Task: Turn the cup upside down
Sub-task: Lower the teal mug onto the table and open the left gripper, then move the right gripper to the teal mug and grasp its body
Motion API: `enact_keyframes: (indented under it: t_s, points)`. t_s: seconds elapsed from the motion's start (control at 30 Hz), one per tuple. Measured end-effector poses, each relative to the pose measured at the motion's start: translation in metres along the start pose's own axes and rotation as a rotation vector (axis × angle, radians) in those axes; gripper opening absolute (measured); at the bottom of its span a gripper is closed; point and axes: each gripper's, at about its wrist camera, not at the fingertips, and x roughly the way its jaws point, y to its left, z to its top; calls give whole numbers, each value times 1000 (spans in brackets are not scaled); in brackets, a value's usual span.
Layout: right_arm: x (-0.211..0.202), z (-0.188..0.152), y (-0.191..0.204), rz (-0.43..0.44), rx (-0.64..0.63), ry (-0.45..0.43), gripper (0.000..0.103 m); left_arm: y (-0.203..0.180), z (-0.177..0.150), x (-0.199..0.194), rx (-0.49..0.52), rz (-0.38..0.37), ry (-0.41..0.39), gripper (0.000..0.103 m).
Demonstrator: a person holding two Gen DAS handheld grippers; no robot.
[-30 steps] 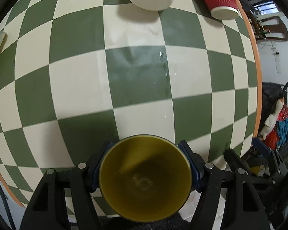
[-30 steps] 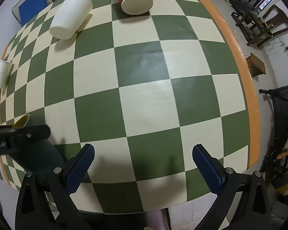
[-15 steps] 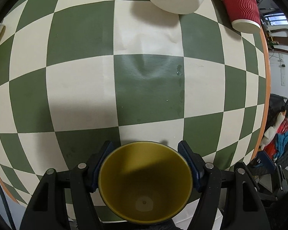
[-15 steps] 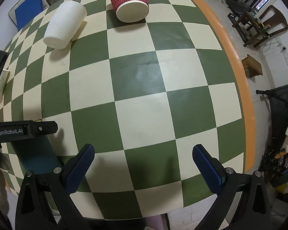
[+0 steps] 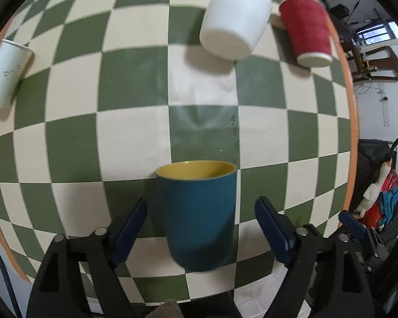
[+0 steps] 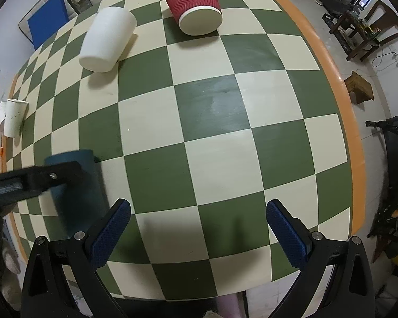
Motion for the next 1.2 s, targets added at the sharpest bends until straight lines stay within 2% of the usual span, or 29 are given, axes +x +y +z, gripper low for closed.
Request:
enact_keyframes:
  t_s: [0.2,0.47,0.6,0.83,0.9,0.97,1.03,1.2]
  points:
    - [-17,-6,8,40,-21,-16,103,6,-27,-42,-12,38,-106,84]
    - [-54,-31,26,91,-69,-53,103,25,-98,-84,-75,134,-236,84]
    - [-73,-48,35,104,-81,-80,103,30,-121,-103,-81,174,-284,84]
    - [-102,-63,57,135,-94,-116,103,47,-139,-126,-71,208,-337,84]
    - [-107,-62,68,135,-125,-126,103,56,-138,-127,-63,243,-350,85]
    - [-109,-59,85,91,-217,-124,103,69,-135,-123,-63,251,-346,92]
    - [-108,-54,108,-8,-391,-128,103,83,-130,-116,-68,255,-330,97]
    - [-87,-56,166,-336,-953,-133,103,105,-122,-95,-63,217,-303,97]
